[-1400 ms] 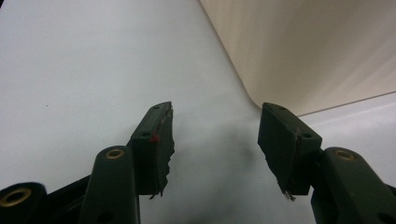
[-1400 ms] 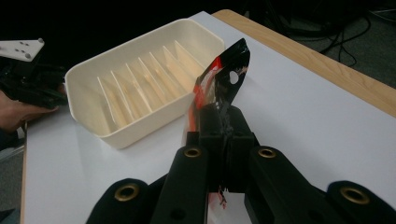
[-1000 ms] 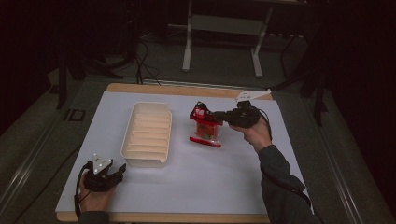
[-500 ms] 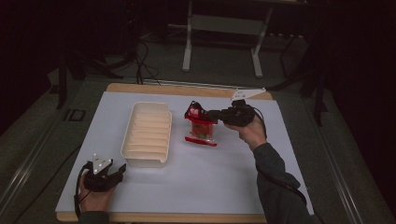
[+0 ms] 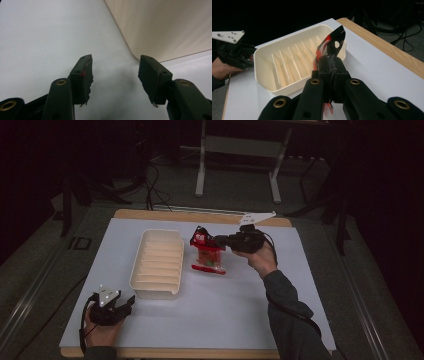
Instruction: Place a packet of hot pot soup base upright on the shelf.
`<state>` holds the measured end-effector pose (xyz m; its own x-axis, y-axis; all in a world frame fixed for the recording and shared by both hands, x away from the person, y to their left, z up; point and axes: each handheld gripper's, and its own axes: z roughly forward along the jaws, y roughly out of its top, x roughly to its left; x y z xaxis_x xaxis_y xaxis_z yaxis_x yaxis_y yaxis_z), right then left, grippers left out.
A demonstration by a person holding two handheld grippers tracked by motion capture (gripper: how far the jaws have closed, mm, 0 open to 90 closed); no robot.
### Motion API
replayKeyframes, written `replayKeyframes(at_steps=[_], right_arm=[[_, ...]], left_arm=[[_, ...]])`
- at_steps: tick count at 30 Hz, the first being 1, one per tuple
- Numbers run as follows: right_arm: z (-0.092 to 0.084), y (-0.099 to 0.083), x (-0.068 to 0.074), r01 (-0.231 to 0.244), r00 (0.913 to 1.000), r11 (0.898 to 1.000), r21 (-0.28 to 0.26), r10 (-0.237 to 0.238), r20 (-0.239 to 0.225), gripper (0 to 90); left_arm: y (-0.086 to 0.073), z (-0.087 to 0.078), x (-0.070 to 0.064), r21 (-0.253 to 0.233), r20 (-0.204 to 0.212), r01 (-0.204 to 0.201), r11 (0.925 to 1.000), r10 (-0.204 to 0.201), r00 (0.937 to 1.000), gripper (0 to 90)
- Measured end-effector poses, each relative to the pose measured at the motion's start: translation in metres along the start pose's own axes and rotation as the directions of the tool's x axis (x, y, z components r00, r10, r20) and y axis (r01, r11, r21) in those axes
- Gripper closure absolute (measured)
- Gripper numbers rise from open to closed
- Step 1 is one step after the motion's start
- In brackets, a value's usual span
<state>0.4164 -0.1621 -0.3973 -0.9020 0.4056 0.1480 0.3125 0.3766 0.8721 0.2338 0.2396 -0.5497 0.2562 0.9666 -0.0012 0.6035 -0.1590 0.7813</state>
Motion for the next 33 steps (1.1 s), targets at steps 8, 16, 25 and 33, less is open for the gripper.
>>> replayKeyframes(at_steps=[8, 16, 25, 33], right_arm=[[0.008, 0.004, 0.001, -0.004, 0.9999, 1.000, -0.020, 0.003, -0.012, 88.9], [0.016, 0.007, 0.002, -0.011, 0.9997, 0.999, -0.035, 0.010, -0.022, 88.9], [0.024, 0.014, 0.004, -0.011, 0.9995, 0.999, -0.049, 0.010, -0.030, 88.9], [0.038, 0.022, 0.009, 0.001, 0.9989, 0.998, -0.057, -0.004, -0.047, 88.9]], left_arm=[[0.000, 0.000, 0.000, -0.001, 0.004, 0.002, 1.0000, -0.002, 1.0000, 44.9], [0.000, 0.000, 0.000, -0.001, 0.005, 0.004, 1.0000, -0.004, 1.0000, 44.9], [0.000, 0.000, 0.000, -0.003, 0.006, 0.003, 1.0000, -0.003, 1.0000, 44.9], [0.000, 0.000, 0.000, -0.003, 0.006, 0.005, 1.0000, -0.005, 1.0000, 44.9]])
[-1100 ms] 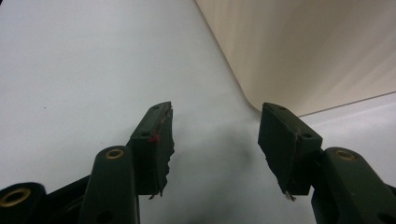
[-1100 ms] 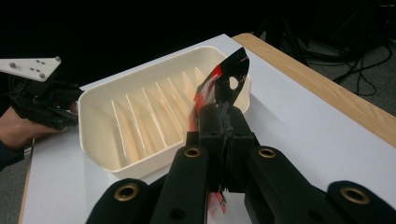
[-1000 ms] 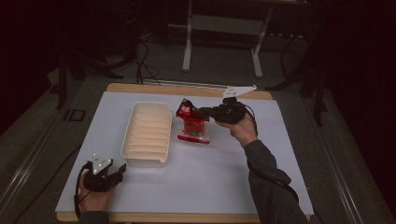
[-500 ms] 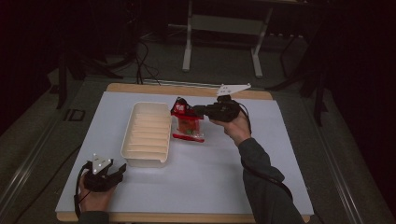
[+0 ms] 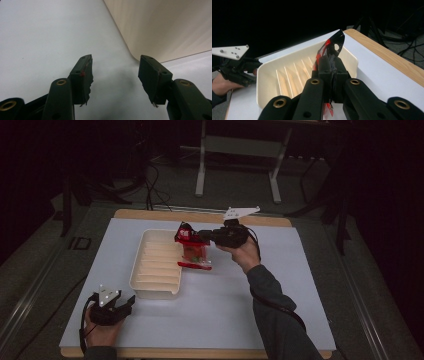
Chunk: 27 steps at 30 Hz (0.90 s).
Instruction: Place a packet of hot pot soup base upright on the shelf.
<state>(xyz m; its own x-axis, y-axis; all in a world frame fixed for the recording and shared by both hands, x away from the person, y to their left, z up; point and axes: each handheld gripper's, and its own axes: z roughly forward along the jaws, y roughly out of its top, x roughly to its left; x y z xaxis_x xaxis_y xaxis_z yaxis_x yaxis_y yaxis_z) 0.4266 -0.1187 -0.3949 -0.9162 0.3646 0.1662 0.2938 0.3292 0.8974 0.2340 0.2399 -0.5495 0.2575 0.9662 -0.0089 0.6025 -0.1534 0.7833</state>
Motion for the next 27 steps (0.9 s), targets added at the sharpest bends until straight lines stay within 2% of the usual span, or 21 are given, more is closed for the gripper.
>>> replayKeyframes(at_steps=[12, 17, 27], right_arm=[[0.024, 0.010, 0.003, -0.002, 0.9995, 1.000, -0.009, 0.002, -0.032, 88.9], [0.033, 0.011, 0.005, 0.003, 0.9997, 1.000, -0.001, -0.003, -0.025, 88.9], [0.053, 0.007, 0.004, -0.023, 0.9990, 1.000, 0.004, 0.023, -0.038, 88.9]], left_arm=[[0.000, 0.000, 0.001, -0.005, 0.003, 0.007, 1.0000, -0.007, 1.0000, 44.9], [0.000, 0.000, 0.001, -0.005, 0.004, 0.008, 1.0000, -0.008, 1.0000, 44.8], [0.000, 0.000, 0.001, -0.010, 0.004, 0.009, 0.9999, -0.008, 1.0000, 44.8]])
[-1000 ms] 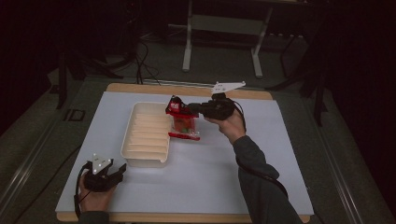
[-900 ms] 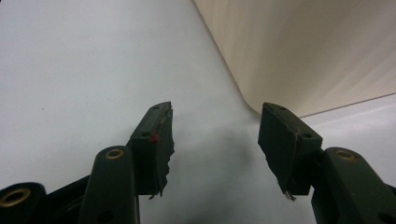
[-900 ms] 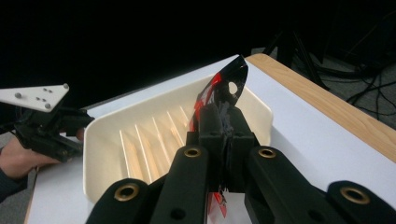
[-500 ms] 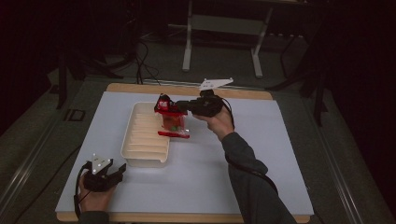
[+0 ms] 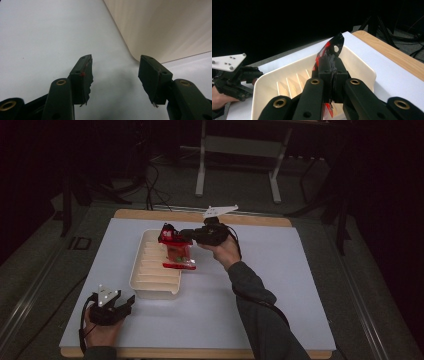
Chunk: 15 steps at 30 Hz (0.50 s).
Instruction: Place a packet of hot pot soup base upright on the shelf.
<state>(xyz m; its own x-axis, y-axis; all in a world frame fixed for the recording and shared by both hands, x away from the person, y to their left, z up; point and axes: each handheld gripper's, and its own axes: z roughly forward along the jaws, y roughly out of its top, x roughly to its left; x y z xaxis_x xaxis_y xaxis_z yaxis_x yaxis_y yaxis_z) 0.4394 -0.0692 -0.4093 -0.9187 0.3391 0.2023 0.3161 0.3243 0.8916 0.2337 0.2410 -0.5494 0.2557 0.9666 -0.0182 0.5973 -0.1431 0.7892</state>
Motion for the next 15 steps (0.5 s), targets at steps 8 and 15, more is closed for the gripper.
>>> replayKeyframes(at_steps=[8, 15], right_arm=[[0.013, -0.001, -0.001, -0.021, 0.9997, 1.000, 0.000, 0.021, -0.013, 89.0], [0.023, -0.003, 0.004, -0.027, 0.9994, 1.000, 0.007, 0.028, -0.023, 88.9]], left_arm=[[-0.001, -0.001, 0.000, -0.003, 0.002, -0.002, 1.0000, 0.002, 1.0000, 44.7], [-0.001, -0.001, 0.000, -0.002, 0.000, 0.001, 1.0000, -0.001, 1.0000, 44.7]])
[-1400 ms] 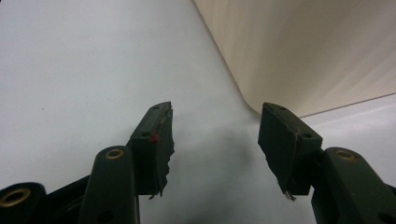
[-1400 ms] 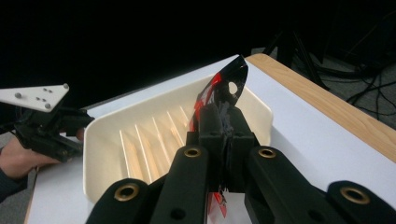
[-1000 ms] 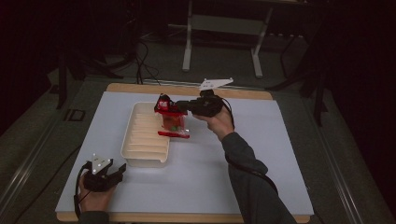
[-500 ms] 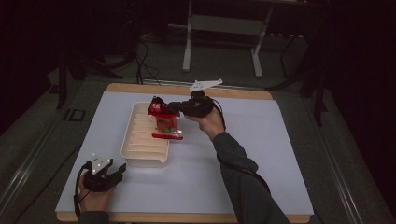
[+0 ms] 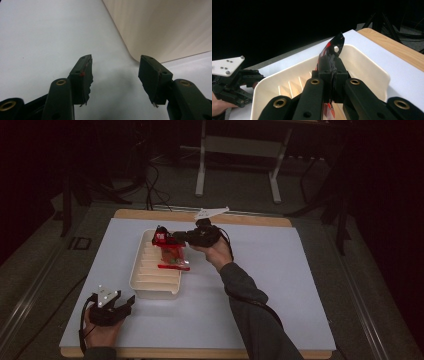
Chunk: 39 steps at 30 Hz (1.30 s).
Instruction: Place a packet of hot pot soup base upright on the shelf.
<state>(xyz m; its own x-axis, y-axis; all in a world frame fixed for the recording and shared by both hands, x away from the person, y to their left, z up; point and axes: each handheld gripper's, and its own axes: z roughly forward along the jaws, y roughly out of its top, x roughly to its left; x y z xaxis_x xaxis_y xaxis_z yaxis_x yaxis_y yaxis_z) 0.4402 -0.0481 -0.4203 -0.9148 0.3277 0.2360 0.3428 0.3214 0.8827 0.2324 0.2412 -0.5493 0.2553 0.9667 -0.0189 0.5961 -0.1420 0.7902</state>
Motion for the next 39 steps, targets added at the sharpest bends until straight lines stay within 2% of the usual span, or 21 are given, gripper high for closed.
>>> replayKeyframes(at_steps=[6, 14, 24, 29, 39], right_arm=[[0.008, 0.000, 0.005, 0.000, 0.9999, 1.000, 0.003, 0.000, -0.013, 88.9], [0.029, -0.003, 0.015, -0.008, 0.9994, 1.000, 0.000, 0.008, -0.035, 88.9], [0.040, -0.010, 0.022, -0.016, 0.9986, 1.000, -0.015, 0.015, -0.051, 88.7], [0.040, -0.012, 0.025, -0.006, 0.9981, 1.000, -0.016, 0.005, -0.061, 88.6], [0.036, -0.024, 0.019, -0.024, 0.9987, 1.000, -0.012, 0.023, -0.046, 88.6]], left_arm=[[0.000, 0.001, 0.000, 0.001, 0.000, 0.006, 1.0000, -0.006, 1.0000, 44.7], [0.000, 0.001, 0.000, 0.000, 0.000, 0.005, 1.0000, -0.005, 1.0000, 44.6], [0.000, 0.001, 0.000, 0.001, -0.001, 0.009, 1.0000, -0.009, 1.0000, 44.6], [0.000, 0.001, 0.000, 0.001, -0.001, 0.009, 1.0000, -0.009, 1.0000, 44.6], [0.000, 0.001, 0.000, 0.004, -0.001, 0.010, 0.9999, -0.010, 0.9999, 44.6]])
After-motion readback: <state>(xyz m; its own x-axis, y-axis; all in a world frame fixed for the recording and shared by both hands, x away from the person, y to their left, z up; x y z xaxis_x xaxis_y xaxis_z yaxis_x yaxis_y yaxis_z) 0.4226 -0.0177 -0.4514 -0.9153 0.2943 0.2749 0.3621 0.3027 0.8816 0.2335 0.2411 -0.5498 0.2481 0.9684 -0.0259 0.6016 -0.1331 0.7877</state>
